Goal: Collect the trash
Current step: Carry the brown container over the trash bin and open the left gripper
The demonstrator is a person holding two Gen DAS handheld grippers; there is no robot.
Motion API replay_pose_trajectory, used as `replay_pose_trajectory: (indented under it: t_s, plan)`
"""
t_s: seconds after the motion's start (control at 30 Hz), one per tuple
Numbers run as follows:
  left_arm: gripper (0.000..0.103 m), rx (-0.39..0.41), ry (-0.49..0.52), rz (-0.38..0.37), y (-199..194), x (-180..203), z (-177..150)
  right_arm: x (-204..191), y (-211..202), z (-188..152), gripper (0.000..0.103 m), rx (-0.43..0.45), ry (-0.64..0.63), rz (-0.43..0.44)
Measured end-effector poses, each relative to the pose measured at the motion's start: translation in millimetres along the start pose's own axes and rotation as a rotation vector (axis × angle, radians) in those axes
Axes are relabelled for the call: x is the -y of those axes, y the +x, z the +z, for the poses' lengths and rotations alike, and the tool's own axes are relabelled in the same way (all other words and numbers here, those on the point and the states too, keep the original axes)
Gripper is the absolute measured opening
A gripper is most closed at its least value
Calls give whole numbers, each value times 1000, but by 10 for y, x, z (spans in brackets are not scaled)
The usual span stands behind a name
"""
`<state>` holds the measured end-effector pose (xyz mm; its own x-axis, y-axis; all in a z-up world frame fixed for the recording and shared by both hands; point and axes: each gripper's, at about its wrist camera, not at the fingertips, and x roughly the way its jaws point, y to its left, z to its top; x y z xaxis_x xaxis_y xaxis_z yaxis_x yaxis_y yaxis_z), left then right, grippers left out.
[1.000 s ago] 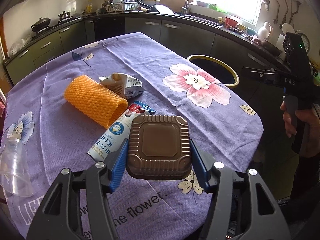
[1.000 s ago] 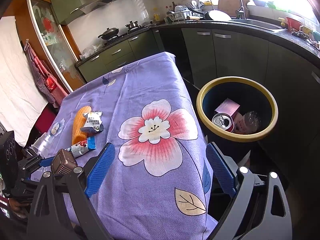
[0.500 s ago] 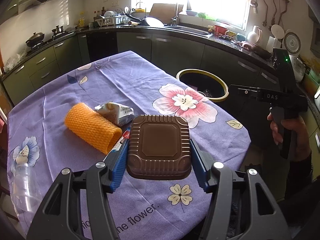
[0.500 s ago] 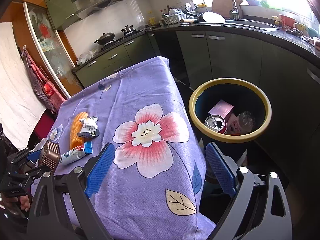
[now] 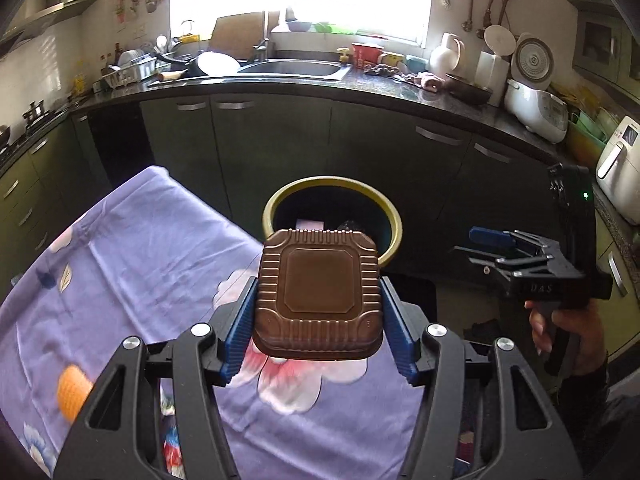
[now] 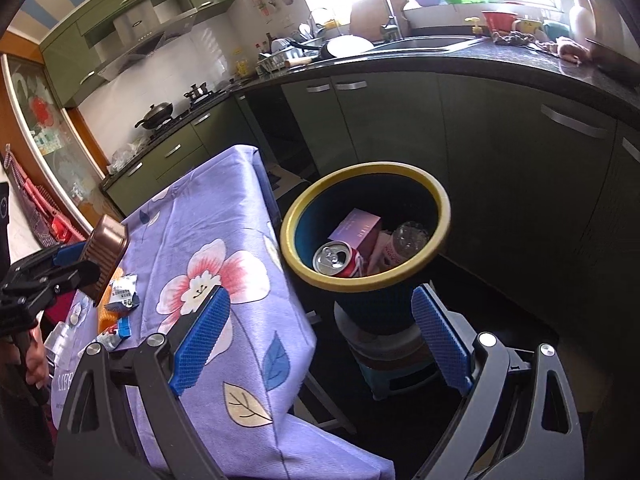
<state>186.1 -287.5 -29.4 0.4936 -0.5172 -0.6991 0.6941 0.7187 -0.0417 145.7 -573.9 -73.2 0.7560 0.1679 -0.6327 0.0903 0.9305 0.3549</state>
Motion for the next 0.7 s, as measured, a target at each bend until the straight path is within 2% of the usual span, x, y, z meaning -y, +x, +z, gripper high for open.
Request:
replay_pose_trajectory:
  t_s: [0.13,0.23,0.43,0.5,0.53,0.6,0.7]
  plan:
    - [56,-49,36,-50,643,143,456,269,-13,-19,91,3,54,-23]
    - [56,-103,51,-51,1182,206,691,427,-14,-45,91,-2,85,-37]
    - [57,-184,27,-46,2077,225,951,612,-30,-82,91,-2,123,-64]
    - [62,-216,18,-20,2295,207,976,626,-33,-82,91,0,132,-66]
    - [69,-224,19,-3,2351,192,976,627,-33,-84,91,0,135,-66]
    - [69,-221,8,16,2337,159,963,606,-30,-87,91,0,130,-58]
    - [71,-193,-35,-11,2020,83,921,535,-23,-86,91,-3,108,-49]
